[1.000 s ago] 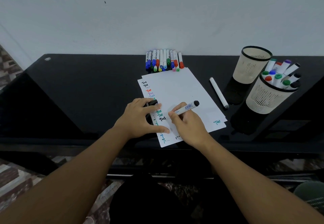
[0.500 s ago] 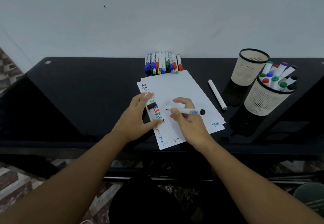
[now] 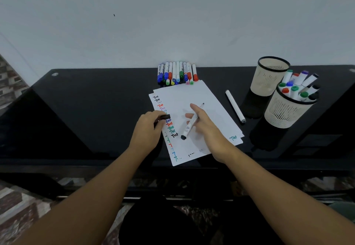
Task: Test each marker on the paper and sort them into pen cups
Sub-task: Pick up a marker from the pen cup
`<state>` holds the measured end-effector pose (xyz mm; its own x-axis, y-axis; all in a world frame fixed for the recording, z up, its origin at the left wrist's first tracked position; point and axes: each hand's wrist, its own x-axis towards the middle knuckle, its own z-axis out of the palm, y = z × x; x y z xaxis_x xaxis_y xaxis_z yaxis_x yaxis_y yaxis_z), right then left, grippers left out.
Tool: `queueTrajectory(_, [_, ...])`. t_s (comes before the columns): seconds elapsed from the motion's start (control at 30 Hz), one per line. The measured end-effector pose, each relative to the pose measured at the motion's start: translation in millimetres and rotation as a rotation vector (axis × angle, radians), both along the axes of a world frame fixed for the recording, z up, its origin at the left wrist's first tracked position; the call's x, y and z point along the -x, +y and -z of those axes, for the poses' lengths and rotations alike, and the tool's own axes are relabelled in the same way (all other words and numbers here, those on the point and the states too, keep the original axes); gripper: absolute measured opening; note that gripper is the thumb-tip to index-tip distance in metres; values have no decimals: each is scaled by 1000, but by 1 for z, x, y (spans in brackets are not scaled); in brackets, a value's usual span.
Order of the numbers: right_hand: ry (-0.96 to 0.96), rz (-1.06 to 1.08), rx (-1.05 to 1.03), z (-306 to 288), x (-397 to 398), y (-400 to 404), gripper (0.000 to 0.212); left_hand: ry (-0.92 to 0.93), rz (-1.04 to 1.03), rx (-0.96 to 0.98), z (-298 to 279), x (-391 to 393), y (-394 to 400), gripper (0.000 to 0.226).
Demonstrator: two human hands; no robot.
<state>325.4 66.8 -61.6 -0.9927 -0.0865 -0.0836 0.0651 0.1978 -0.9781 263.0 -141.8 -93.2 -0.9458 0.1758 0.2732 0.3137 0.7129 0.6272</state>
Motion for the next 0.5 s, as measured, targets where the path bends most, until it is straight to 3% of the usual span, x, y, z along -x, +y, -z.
queueTrajectory(0.07, [36,95,73,-3,3,5,38,10,7,-31,0,-2,1,25])
queueTrajectory(0.13, [35,117,49,-7,6,11,36,10,14,-38,0,-4,2,25])
queueTrajectory(0.23, [32,-6,-279,-10,11,21,50,32,37,13,1,-4,2,23])
queueTrajectory(0.33, [144,-76,-753,-10,20,32,30,88,61,47,-2,-5,3,23])
queueTrajectory(0.5, [253,-108,-929,-14,24,42,25,113,89,66,-3,-8,6,22])
